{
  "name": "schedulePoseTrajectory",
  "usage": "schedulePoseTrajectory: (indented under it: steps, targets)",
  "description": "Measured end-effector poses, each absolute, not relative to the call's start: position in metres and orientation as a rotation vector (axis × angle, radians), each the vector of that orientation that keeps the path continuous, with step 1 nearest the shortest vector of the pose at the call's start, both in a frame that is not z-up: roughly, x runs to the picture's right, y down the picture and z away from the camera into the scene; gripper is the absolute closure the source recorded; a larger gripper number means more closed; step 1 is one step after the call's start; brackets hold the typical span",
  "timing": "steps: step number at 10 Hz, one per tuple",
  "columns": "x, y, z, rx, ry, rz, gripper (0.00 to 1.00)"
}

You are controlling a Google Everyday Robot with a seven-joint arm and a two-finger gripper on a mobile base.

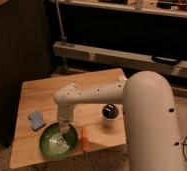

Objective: Push the ceramic bowl across the table

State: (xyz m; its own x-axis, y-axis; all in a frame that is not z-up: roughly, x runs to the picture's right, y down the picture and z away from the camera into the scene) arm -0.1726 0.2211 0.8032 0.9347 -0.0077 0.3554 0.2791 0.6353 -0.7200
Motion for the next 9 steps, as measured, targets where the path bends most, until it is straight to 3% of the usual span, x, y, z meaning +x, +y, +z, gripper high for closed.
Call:
schedulePoseTrajectory:
  steps: [9]
  targets:
    - [-0.204,0.186,0.856,-0.842,-0.273,-0.183,1.00]
